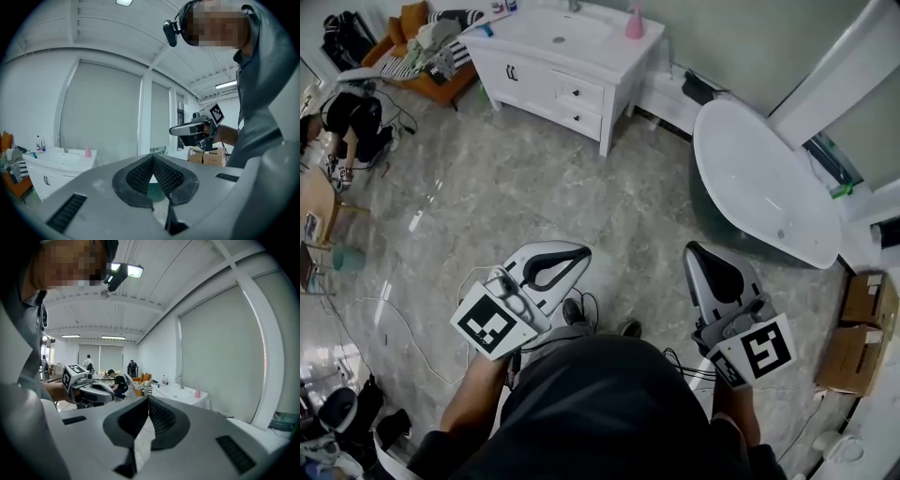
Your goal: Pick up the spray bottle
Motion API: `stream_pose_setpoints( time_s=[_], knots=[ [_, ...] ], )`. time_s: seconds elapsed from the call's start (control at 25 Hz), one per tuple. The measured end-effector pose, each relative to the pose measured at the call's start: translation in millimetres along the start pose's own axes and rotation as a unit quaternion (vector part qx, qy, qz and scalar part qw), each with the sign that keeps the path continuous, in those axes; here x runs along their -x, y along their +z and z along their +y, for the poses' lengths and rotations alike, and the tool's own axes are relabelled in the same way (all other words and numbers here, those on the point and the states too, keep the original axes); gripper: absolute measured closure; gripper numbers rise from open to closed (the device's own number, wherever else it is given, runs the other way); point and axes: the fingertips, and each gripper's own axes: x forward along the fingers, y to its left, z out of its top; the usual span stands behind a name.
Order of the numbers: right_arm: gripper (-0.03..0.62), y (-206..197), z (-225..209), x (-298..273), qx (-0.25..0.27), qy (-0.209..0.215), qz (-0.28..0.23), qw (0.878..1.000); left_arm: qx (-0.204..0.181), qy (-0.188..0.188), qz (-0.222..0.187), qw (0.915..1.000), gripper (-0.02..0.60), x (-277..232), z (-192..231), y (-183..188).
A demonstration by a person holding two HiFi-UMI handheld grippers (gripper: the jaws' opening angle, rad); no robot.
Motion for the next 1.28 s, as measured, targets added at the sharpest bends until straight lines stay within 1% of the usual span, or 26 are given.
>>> stream_pose_setpoints(
  time_s=[0.32,0.56,0.68,0.8,0.96,1.12,1.28],
  knots=[
    [0.585,9,9,-34,0.010,-0.013,0.017,1.000,0.009,-0.012,-0.015,0.9998,0.578,12,36,-3],
    [0.585,5,-4,-37,0.011,-0.019,0.031,0.999,0.010,-0.019,-0.012,0.9997,0.578,-6,45,-9],
    [0.585,-4,-25,-34,0.005,-0.018,0.037,0.999,0.017,-0.015,-0.002,0.9997,0.578,-24,45,-13],
    [0.583,-13,-52,-29,-0.006,-0.009,0.040,0.999,0.015,-0.010,0.007,0.9998,0.578,-50,40,-13],
    [0.583,-15,-92,-14,-0.009,0.006,0.029,1.000,0.006,-0.001,0.018,0.9998,0.578,-88,25,0],
    [0.583,-19,-132,6,-0.008,0.016,0.016,1.000,0.000,0.017,0.016,0.9997,0.578,-120,10,14],
    [0.585,-28,-162,23,-0.014,0.022,0.004,1.000,-0.005,0.035,0.022,0.9991,0.578,-141,-5,17]
  ],
)
